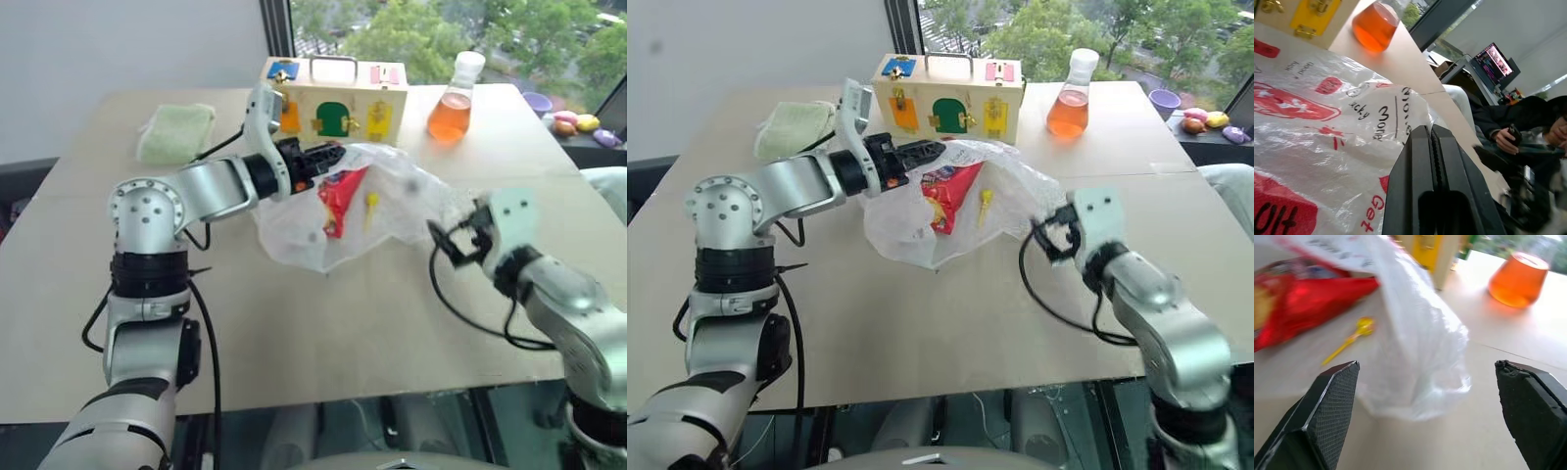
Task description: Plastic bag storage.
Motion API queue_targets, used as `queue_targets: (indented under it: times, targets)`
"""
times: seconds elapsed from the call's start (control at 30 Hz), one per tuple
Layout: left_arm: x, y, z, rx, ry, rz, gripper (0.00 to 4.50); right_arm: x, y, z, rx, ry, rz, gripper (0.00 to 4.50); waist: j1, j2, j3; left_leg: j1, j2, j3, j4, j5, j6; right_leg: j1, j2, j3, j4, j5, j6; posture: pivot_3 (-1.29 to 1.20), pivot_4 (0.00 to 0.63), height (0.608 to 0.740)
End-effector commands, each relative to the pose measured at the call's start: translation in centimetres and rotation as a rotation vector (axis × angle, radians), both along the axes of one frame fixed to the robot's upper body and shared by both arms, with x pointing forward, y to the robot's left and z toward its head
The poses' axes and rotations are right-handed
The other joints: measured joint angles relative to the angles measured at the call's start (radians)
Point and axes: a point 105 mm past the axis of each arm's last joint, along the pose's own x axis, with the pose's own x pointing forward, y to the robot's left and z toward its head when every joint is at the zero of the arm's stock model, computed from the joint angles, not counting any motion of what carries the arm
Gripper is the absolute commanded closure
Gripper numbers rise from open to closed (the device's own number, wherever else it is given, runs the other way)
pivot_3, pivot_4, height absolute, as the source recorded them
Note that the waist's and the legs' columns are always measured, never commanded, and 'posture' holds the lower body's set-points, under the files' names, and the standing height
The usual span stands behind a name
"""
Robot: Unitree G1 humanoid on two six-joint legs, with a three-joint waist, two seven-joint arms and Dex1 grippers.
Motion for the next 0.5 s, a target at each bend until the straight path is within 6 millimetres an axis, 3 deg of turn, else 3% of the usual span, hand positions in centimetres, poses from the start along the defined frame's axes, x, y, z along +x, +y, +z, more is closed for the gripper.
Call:
queue_targets:
  times: [0.03, 0.1, 0.2, 0.23, 0.3, 0.33, 0.43, 0.5]
  targets:
    - [-0.6, -0.1, 1.7, 0.009, -0.077, -0.019, 4.50, 2.5, -1.1, -0.6, -0.018, -0.024, -0.084, 0.89, 0.004, 0.000, 0.000, -0.001, 0.000, 0.000, -0.001, 0.000, 0.000, -0.001, 0.000, 0.000, 0.000, 0.002, 0.003, 0.00, 0.150, 0.740]
    - [-0.7, 0.1, 1.8, 0.023, -0.091, -0.018, 4.50, 3.1, -1.7, -0.6, -0.025, -0.036, -0.110, 1.53, 0.006, 0.001, 0.000, -0.003, 0.000, -0.001, -0.001, 0.000, 0.000, -0.002, 0.000, -0.001, -0.001, 0.002, 0.003, 0.00, 0.150, 0.740]
    - [-0.4, 1.1, 1.8, 0.067, -0.146, 0.046, 4.50, 3.2, -2.1, -0.5, -0.020, -0.047, -0.109, 2.99, 0.006, 0.001, 0.000, -0.013, -0.002, -0.001, -0.001, 0.001, -0.003, -0.011, -0.002, -0.001, -0.002, 0.003, 0.003, 0.00, 0.150, 0.740]
    - [-1.0, 1.2, 2.8, -0.007, -0.213, 0.014, 4.50, 3.2, -2.1, -0.4, -0.020, -0.050, -0.108, 3.40, 0.005, 0.001, 0.000, -0.017, -0.002, -0.001, -0.001, 0.002, -0.004, -0.015, -0.003, -0.001, -0.002, 0.003, 0.003, 0.00, 0.150, 0.740]
    - [-3.3, 2.2, 2.7, -0.011, -0.236, -0.126, 4.50, 2.9, -2.1, -0.3, -0.010, -0.055, -0.095, 4.42, 0.000, 0.001, 0.000, -0.021, -0.002, 0.001, -0.002, 0.002, -0.005, -0.020, -0.003, 0.000, -0.001, 0.003, 0.003, 0.00, 0.150, 0.740]
    - [-4.4, 3.2, 2.7, -0.013, -0.236, -0.172, 4.50, 2.8, -2.0, -0.3, -0.005, -0.056, -0.084, 4.47, -0.005, 0.001, 0.000, -0.021, -0.002, 0.002, -0.003, 0.002, -0.005, -0.021, -0.003, 0.001, -0.001, 0.003, 0.003, 0.00, 0.150, 0.740]
    - [-6.6, 5.8, 1.6, 0.055, -0.244, -0.196, 3.73, 2.3, -1.6, -0.2, 0.021, -0.053, -0.045, 4.50, -0.022, 0.001, 0.000, -0.021, 0.000, 0.004, -0.004, 0.002, -0.004, -0.023, -0.002, 0.002, 0.000, 0.002, 0.003, 0.00, 0.150, 0.740]
    - [-7.7, 7.1, 0.6, 0.055, -0.220, -0.187, 2.85, 1.9, -1.3, -0.3, 0.039, -0.046, -0.027, 4.50, -0.021, 0.002, 0.000, -0.019, 0.000, 0.004, -0.004, -0.001, 0.000, -0.023, -0.001, 0.003, 0.001, 0.002, 0.003, 0.00, 0.150, 0.740]
